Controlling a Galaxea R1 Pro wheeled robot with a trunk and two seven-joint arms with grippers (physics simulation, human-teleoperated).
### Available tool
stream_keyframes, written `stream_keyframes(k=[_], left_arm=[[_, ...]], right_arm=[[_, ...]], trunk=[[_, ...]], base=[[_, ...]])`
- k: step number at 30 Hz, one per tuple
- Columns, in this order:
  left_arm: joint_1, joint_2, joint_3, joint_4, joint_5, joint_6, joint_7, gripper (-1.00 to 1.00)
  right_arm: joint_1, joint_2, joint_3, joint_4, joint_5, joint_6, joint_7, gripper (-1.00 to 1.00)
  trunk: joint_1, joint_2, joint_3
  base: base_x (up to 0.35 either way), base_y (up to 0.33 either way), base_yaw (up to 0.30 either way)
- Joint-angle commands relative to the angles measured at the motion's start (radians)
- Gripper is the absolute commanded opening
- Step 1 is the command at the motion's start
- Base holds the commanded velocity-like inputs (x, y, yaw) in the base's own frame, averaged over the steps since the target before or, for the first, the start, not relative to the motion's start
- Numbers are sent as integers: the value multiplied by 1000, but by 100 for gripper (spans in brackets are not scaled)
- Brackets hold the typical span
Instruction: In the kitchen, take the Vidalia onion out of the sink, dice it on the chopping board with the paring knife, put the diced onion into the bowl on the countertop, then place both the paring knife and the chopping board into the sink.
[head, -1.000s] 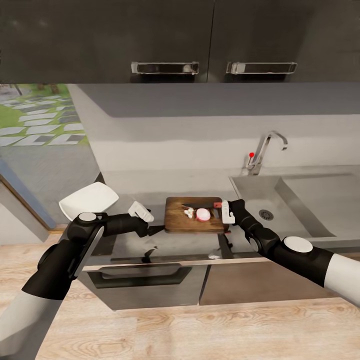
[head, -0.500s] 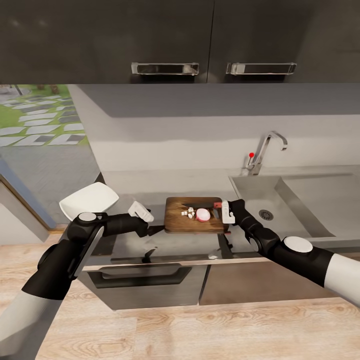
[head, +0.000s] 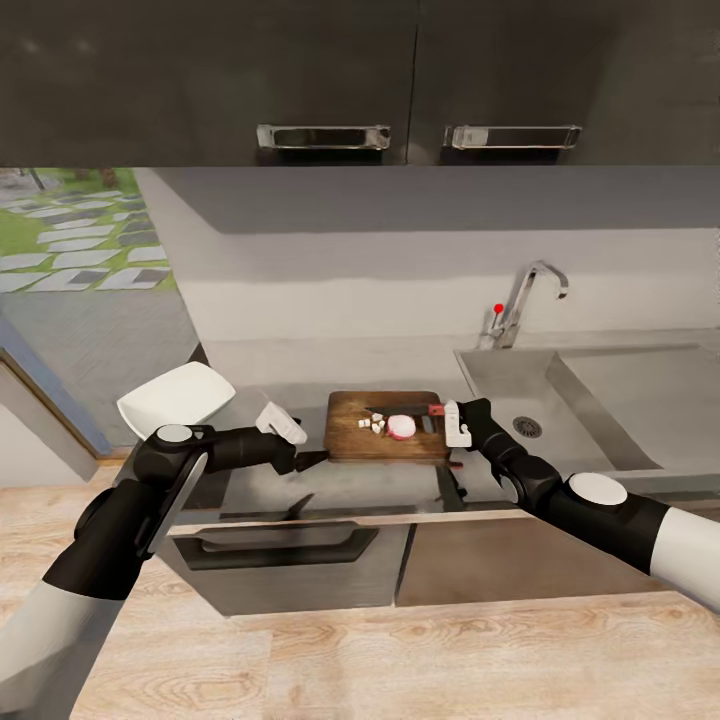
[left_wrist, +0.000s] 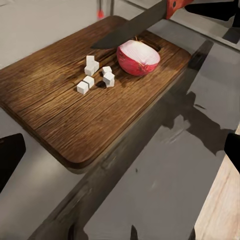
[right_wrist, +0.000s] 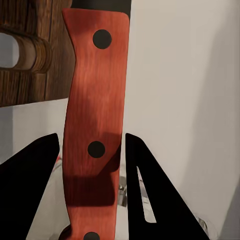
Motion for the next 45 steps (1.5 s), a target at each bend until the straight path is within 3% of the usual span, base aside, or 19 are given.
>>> stream_keyframes(k=[1,5,18,24,28,45], left_arm=[[-1,0,-1,0,1,7,-1,100],[-1,-1,-1,1,1,8,-1,100],[-1,-1,-1,-1,1,9,-1,100],[-1,-1,-1,-2,1,9,-1,100],[-1,-1,-1,-5,1,9,-1,100],[-1,-1,-1,-5,1,8,-1,100]], right_arm=[[-2,-1,6,-1,6,9,-4,-100],[-2,-1,6,-1,6,9,-4,-100],[-2,-3,6,-1,5,9,-4,-100],[-2,-8,6,-1,5,9,-4,-100],[-2,-22,6,0,6,9,-4,-100],[-2,-28,16,0,5,10,-4,-100]], trunk=[[0,-2,-2],[0,-2,-2],[50,-93,-42],[62,-114,-52],[66,-121,-55],[77,-142,-64]], base=[[-4,-4,0],[-2,-1,0],[0,0,0],[0,0,0],[0,0,0],[0,0,0]])
